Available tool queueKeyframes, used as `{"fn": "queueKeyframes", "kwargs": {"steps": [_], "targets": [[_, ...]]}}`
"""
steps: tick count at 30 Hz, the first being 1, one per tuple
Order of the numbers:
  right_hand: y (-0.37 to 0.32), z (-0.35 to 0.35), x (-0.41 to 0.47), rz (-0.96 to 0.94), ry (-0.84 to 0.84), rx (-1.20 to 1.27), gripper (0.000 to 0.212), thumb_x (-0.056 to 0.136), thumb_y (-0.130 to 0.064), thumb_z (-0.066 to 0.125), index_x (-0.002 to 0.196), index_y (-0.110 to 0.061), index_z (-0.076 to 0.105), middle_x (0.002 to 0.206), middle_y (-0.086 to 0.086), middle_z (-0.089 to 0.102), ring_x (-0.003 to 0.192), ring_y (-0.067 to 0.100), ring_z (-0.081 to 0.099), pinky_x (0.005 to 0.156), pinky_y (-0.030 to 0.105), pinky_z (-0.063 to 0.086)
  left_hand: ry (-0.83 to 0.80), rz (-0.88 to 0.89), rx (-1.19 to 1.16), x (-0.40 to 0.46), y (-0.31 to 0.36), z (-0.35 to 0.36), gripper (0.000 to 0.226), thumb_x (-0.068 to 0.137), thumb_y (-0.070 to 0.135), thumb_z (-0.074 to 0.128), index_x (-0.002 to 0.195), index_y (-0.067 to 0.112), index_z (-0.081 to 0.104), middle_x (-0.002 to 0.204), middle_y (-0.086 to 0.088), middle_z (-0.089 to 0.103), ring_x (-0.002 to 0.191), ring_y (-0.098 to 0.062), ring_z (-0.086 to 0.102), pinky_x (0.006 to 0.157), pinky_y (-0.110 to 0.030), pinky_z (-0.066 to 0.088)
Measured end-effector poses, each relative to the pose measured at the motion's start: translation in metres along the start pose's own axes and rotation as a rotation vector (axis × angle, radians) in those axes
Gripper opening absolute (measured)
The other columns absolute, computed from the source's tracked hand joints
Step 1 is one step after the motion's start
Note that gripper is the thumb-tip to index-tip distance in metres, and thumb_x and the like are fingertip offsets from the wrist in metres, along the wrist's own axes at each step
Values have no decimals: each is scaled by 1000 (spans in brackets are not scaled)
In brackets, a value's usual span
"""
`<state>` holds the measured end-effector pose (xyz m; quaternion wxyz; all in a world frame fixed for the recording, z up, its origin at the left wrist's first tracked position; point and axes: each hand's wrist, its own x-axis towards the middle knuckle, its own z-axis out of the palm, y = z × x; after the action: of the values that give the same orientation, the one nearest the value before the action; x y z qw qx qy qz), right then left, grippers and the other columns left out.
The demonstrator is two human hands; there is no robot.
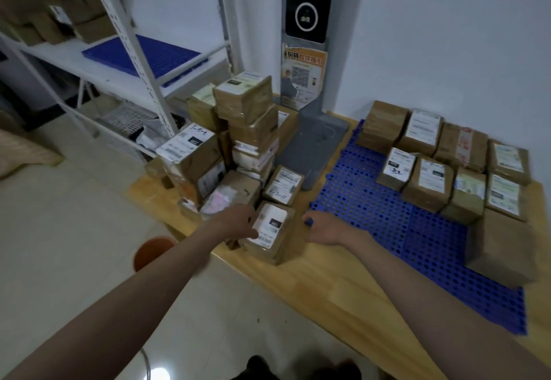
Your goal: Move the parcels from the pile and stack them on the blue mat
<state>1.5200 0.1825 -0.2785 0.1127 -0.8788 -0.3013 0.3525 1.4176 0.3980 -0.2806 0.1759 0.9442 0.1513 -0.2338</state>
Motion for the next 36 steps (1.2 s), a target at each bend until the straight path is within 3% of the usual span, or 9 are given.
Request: {"fn": "queueKeyframes", "kwargs": {"steps": [6, 8, 12, 19, 22, 25, 28, 31, 36], "targets": [[-51, 15, 17, -56, -25, -13, 57, 88, -33, 64, 140, -18, 45, 138, 3, 49, 116, 20, 54, 96, 34, 49, 15, -63, -71, -12, -53, -8, 60, 82, 40, 71, 135, 19, 51, 132, -4, 53, 117, -21, 53, 92, -32, 47], [-63, 12, 25, -51, -42, -46, 57, 90, -33, 62, 141, -16, 43, 137, 4, 50, 115, 20, 55, 88, 30, 49, 13, -68, -91, -14, -66, -10, 61, 83, 40, 71, 136, 19, 50, 134, -4, 52, 119, -21, 52, 90, -28, 44], [-89, -4, 47, -56, -70, -28, 59, 90, -32, 61, 143, -18, 38, 110, 2, 57, 79, 12, 54, 61, 25, 44, 17, -122, -96, -15, -94, -20, 60, 82, 41, 71, 135, 20, 51, 134, -3, 53, 120, -20, 51, 91, -29, 44], [-139, -31, 97, -169, -23, -63, 61, 85, -36, 62, 140, -17, 42, 131, 6, 53, 112, 24, 55, 93, 36, 50, 17, -301, -87, -13, -156, -54, 56, 80, 46, 73, 128, 24, 56, 126, 1, 57, 109, -16, 53, 86, -26, 45], [-157, -41, 119, -219, -15, -63, 62, 86, -34, 63, 141, -15, 40, 136, 7, 51, 119, 24, 52, 95, 34, 47, 59, -398, -95, -10, -180, -74, 61, 76, 47, 76, 128, 21, 55, 121, 0, 61, 105, -17, 56, 85, -29, 47], [-173, -47, 136, -207, -20, -16, 61, 87, -35, 64, 139, -17, 39, 127, 8, 55, 101, 23, 59, 80, 35, 53, 122, -439, -105, -5, -196, -93, 69, 74, 44, 79, 131, 16, 51, 122, -4, 62, 110, -22, 57, 84, -30, 47], [-187, -50, 149, -211, -6, -31, 60, 87, -38, 64, 137, -15, 39, 126, 9, 54, 100, 22, 55, 79, 33, 47, 189, -435, -113, 2, -202, -110, 74, 72, 39, 82, 133, 14, 47, 122, -7, 62, 109, -25, 59, 86, -36, 51], [-204, -55, 154, -194, 5, -31, 57, 89, -39, 62, 132, -11, 39, 125, 12, 53, 106, 26, 55, 86, 41, 50, 218, -393, -109, 9, -204, -128, 78, 69, 32, 85, 134, 17, 44, 120, -7, 62, 104, -26, 60, 84, -38, 53], [-228, -63, 154, -152, 10, 28, 79, 86, -43, 65, 143, -4, 27, 137, 16, 46, 123, 34, 48, 95, 47, 48, 200, -234, -140, 24, -208, -159, 89, 64, 24, 88, 139, 15, 41, 113, -4, 64, 95, -20, 60, 80, -33, 52]]}}
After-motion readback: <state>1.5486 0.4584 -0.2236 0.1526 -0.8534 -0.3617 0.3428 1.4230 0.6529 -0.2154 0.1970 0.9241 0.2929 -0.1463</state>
